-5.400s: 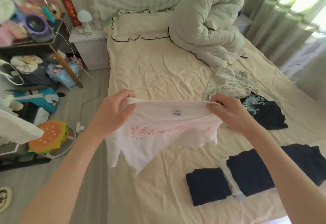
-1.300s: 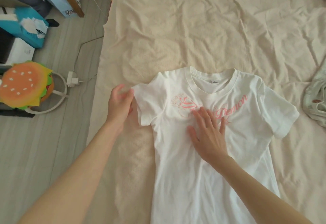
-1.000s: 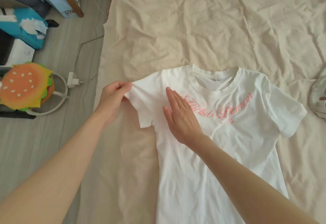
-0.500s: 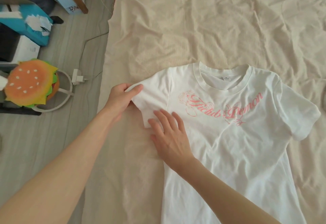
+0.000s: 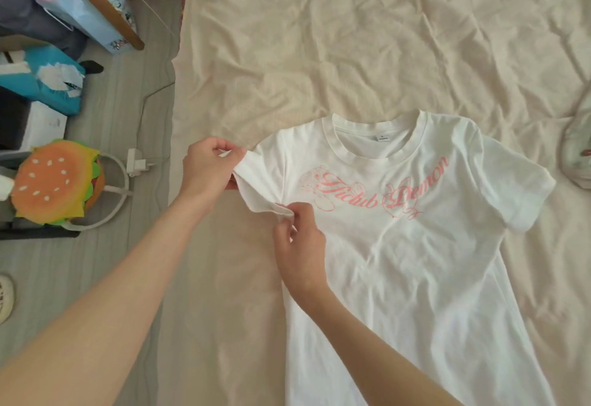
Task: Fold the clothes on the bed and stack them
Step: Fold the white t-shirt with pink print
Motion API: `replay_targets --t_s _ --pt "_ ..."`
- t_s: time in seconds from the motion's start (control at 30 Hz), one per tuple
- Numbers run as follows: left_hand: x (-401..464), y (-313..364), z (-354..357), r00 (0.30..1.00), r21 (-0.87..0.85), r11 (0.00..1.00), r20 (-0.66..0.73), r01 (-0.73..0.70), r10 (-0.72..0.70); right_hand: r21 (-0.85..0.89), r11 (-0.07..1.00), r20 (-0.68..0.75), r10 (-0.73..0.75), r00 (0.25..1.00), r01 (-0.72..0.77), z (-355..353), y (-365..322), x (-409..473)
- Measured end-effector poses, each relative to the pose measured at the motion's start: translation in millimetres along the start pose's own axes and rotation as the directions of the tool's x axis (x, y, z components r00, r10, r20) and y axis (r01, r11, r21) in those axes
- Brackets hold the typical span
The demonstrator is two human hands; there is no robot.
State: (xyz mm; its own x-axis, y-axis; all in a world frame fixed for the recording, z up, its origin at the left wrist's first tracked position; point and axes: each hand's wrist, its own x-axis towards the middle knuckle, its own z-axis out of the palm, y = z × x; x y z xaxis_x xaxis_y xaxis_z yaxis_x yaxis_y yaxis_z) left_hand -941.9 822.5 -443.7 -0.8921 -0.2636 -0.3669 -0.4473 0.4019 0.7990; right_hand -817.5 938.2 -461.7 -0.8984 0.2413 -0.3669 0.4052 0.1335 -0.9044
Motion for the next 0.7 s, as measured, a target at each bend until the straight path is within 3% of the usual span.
replay_targets --t_s 0.03,0.1,0.17,0.23,0.33,0.4,0.47,0.6,0.7 --pt "-6 10 8 0.998 0.023 0.998 0.018 -0.063 0.062 0.145 0.980 -0.035 0.142 0.989 -0.135 -4 -2 0" --pt "-20 29 26 0.979 0.045 0.986 0.130 -0.163 0.156 0.266 0.928 -0.023 0.277 0.961 -0.262 -17 -2 0" --pt "-34 41 47 0.928 0.048 0.978 0.327 -0.205 0.179 0.274 0.912 0.098 0.291 0.952 -0.307 -32 3 -5" --pt "-45 39 60 0.881 0.114 0.956 0.430 -0.271 0.199 0.243 0.909 0.181 0.300 0.937 -0.338 -50 13 -12" --pt "-54 12 62 0.899 0.322 0.849 0.276 -0.420 0.340 0.210 0.909 0.185 0.324 0.928 -0.359 -76 24 -13" --pt "-65 -10 58 0.876 0.468 0.741 0.231 -0.482 0.424 0.183 0.910 0.171 0.342 0.924 -0.371 -84 25 -7" --pt "-75 -28 54 0.855 0.515 0.683 0.282 -0.518 0.436 0.202 0.897 0.156 0.367 0.917 -0.394 -83 23 2" --pt "-84 -47 52 0.853 0.477 0.707 0.325 -0.522 0.410 0.234 0.856 0.178 0.428 0.886 -0.460 -68 16 17" --pt "-84 -54 49 0.801 0.535 0.596 0.426 -0.599 0.422 0.178 0.857 0.161 0.459 0.874 -0.483 -61 14 20"
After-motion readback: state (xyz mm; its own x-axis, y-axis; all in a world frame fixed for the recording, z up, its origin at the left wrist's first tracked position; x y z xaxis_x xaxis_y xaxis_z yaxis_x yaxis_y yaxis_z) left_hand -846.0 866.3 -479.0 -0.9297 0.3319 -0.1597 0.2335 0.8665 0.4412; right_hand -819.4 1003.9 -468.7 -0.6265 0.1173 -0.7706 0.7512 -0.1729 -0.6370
